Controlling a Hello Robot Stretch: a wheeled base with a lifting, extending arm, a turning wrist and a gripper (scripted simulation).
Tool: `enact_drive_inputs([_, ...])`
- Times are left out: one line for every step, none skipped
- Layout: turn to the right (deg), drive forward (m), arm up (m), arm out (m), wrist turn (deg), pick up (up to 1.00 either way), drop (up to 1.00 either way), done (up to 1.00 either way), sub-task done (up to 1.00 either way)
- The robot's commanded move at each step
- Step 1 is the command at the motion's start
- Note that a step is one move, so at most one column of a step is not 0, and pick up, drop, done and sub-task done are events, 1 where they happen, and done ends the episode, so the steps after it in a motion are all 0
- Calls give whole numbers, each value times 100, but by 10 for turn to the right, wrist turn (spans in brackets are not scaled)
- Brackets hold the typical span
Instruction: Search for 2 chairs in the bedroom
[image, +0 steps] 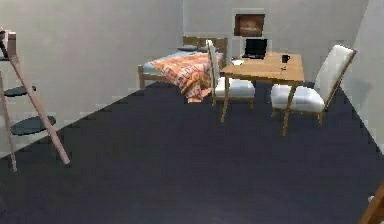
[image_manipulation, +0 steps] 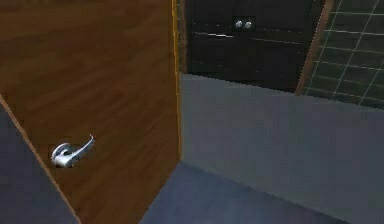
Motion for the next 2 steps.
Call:
enact_drive_inputs([0, 90, 0, 0, 0, 0, 0, 0, 0])
enact_drive_inputs([450, 0, 0, 0, 0, 0, 0, 0, 0])
